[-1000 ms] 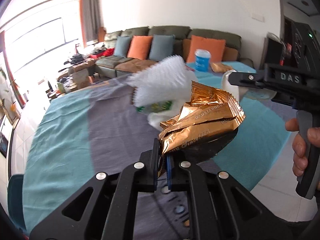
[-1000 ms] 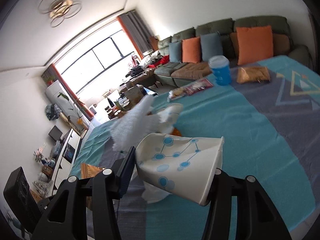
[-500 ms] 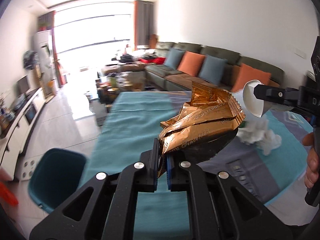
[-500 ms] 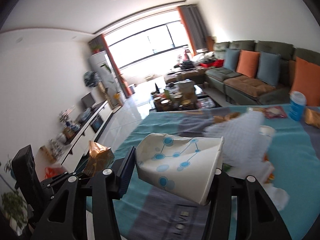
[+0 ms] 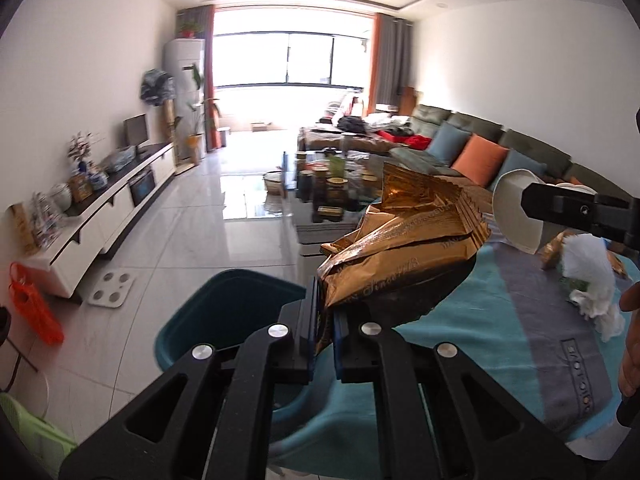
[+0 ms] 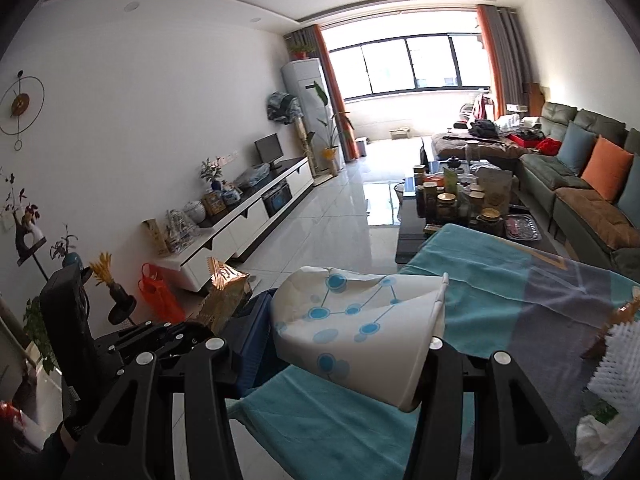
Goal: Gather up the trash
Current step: 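Carry the gold wrapper and paper cup over the teal trash bin, then open both tools to drop the wrapper and cup into the bin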
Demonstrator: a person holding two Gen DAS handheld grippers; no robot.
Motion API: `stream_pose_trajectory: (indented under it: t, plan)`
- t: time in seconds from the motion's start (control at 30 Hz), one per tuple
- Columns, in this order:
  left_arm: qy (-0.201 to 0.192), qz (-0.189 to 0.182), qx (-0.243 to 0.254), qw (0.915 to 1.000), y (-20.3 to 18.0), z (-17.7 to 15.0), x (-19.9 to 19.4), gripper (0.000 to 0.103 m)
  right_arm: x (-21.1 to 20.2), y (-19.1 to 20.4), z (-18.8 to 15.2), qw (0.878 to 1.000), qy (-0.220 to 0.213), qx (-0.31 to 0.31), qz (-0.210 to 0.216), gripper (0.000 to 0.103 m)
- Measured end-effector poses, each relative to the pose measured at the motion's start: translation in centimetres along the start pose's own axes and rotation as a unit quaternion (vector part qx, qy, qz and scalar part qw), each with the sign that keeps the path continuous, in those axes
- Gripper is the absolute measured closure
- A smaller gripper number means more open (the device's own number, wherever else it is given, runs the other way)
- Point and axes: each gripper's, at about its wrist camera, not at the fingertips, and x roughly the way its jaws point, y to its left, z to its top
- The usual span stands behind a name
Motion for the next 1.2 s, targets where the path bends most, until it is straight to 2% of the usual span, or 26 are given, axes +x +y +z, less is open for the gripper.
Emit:
stream_pose_trajectory:
  t: [0.13, 0.23, 0.43, 0.53, 0.7, 0.8, 1.0, 1.1, 1.17, 1.2]
  plan:
    - [0.008, 0.036, -0.024, 0.999, 5.1, -0.4, 0.1, 0.097, 3.9, 2.3, 1.1, 0.999, 0.027, -0.021, 0.034, 0.053]
    - [0.023, 0.049, -0.052, 0.9972, 8.7, -0.9, 0.8, 0.097, 6.8, 3.3, 1.3, 0.997, 0.057, -0.028, 0.055, 0.053]
    - [0.084, 0.03, -0.121, 0.9886, 14.2, -2.9, 3.9, 0.096, 14.5, 5.7, 1.4, 0.984, 0.149, -0.023, 0.096, 0.053]
    - [0.114, 0.028, -0.154, 0.9811, 15.2, -4.0, 6.0, 0.096, 18.0, 7.0, 0.8, 0.977, 0.19, -0.042, 0.091, 0.053]
    - [0.143, 0.039, -0.162, 0.9755, 12.7, -6.0, 10.0, 0.095, 22.0, 8.2, -0.5, 0.963, 0.247, -0.079, 0.074, 0.051]
    - [0.148, 0.04, -0.172, 0.9731, 11.8, -6.8, 11.3, 0.094, 22.7, 8.9, -0.7, 0.957, 0.264, -0.089, 0.074, 0.027]
    - [0.155, 0.042, -0.182, 0.9701, 11.2, -7.6, 13.1, 0.091, 23.0, 8.8, -0.1, 0.954, 0.274, -0.08, 0.091, 0.022]
    - [0.156, 0.041, -0.18, 0.9703, 10.8, -7.4, 13.3, 0.077, 22.7, 8.3, 0.5, 0.956, 0.269, -0.061, 0.101, 0.021]
    - [0.155, 0.041, -0.182, 0.9702, 10.6, -7.1, 13.3, 0.057, 22.3, 7.7, 0.9, 0.958, 0.263, -0.056, 0.103, 0.02]
    - [0.154, 0.041, -0.182, 0.9703, 10.4, -7.1, 13.2, 0.052, 22.2, 7.4, 1.1, 0.959, 0.26, -0.052, 0.103, 0.019]
